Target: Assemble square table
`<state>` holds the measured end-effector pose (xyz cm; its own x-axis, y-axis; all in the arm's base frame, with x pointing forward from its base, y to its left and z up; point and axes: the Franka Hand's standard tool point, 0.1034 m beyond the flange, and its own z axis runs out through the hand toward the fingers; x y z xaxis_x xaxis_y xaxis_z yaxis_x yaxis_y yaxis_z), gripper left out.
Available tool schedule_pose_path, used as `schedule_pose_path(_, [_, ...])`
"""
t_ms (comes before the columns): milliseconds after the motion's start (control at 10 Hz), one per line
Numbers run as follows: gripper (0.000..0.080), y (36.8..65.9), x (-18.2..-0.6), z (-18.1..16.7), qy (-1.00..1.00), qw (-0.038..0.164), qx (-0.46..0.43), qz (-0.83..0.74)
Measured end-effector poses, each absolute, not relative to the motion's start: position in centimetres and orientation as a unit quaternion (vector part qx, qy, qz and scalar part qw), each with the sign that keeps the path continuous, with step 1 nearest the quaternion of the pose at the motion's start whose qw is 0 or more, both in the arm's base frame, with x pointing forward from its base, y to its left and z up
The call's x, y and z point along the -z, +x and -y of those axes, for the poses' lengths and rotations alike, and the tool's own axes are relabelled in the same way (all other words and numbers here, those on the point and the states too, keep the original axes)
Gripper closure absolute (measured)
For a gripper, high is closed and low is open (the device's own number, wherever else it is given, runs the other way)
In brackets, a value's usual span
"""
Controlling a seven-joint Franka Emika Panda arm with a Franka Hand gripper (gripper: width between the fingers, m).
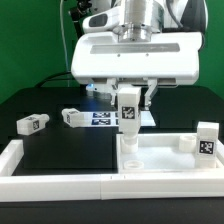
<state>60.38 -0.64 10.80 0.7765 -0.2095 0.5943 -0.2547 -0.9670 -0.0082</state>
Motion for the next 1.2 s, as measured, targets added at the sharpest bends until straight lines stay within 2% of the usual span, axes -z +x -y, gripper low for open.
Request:
schedule_pose_path(400, [0.0512,60.7,-9.1,0.0,0.944,0.039,-0.305,0.116])
schedule_pose_path(1200, [0.0512,61.8,-8.6,0.1,0.945,0.042,-0.306,0.111])
